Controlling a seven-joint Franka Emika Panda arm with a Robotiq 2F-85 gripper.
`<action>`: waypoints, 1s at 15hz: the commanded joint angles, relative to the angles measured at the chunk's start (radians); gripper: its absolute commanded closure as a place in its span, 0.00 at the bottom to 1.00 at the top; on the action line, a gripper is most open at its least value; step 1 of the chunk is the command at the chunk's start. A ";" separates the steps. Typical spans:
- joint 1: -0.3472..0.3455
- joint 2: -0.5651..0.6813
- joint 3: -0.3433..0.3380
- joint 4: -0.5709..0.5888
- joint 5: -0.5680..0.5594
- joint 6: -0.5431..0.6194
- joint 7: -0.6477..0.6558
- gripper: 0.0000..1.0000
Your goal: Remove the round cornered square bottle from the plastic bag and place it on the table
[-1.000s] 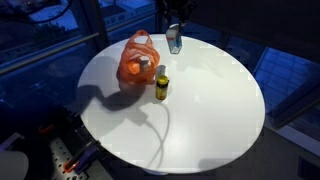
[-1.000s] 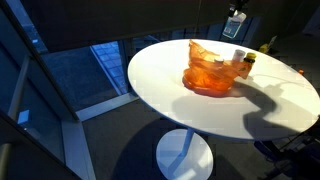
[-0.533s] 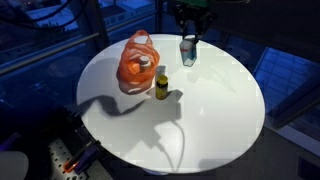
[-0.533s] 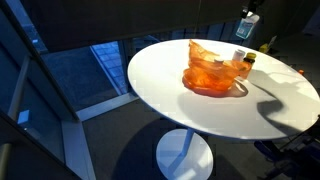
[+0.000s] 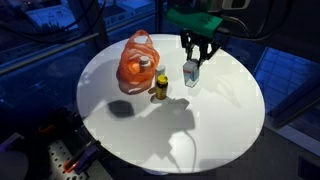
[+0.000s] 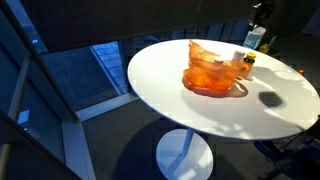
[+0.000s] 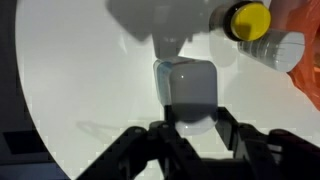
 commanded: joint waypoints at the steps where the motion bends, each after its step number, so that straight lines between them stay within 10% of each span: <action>1: -0.019 0.019 0.011 -0.005 0.007 -0.024 -0.006 0.79; 15: -0.059 0.105 0.053 -0.001 0.070 -0.036 -0.060 0.79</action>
